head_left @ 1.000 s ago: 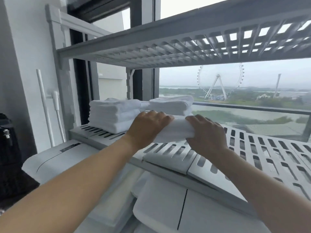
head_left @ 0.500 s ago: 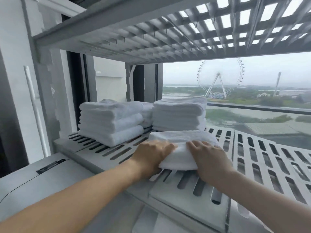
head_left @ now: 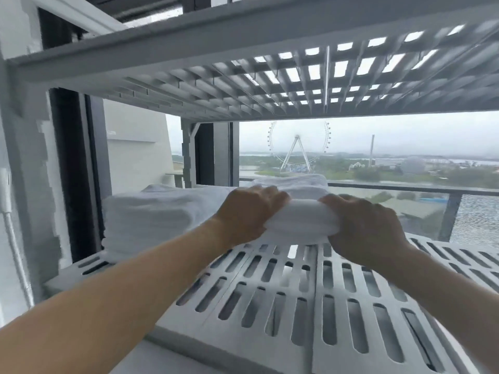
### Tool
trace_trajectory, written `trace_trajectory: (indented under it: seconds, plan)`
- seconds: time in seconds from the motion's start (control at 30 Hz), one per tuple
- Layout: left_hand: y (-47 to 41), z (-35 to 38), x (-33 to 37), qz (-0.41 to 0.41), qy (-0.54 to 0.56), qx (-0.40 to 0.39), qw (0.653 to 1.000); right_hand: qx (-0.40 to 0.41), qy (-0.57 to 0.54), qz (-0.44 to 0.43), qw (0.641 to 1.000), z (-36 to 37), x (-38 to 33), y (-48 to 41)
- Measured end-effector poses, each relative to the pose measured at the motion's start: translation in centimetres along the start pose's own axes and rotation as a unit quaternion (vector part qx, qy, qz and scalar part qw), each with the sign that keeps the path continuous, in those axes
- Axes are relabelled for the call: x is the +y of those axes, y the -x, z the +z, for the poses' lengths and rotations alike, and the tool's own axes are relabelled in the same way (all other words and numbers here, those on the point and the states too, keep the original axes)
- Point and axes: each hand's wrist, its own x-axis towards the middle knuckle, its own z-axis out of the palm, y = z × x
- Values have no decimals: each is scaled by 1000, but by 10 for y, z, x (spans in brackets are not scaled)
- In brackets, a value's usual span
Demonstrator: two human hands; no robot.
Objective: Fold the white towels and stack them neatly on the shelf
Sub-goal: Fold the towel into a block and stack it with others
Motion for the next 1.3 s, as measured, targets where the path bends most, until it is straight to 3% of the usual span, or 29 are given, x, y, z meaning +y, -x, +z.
trace_trajectory:
  seconds: [0.13, 0.37, 0.63, 0.73, 1.03, 1.3]
  plan:
    - [3, -19, -56, 45, -10, 93, 995, 53, 15, 25, 998, -24, -42, -36]
    - [18, -21, -146, 55, -37, 81, 995, 63, 58, 58, 995, -26, -113, -94]
    - [7, -9, -194, 47, -53, 174, 982, 142, 57, 33, 988, -18, -132, -140]
    - [-1, 5, -210, 46, -62, 167, 983, 140, 54, 28, 988, -4, -131, -161]
    - [-16, 67, -275, 28, -48, 92, 994, 36, -23, 74, 996, 71, -149, -227]
    - [-32, 104, -313, 31, -31, 62, 997, 19, -30, 90, 995, 111, -152, -273]
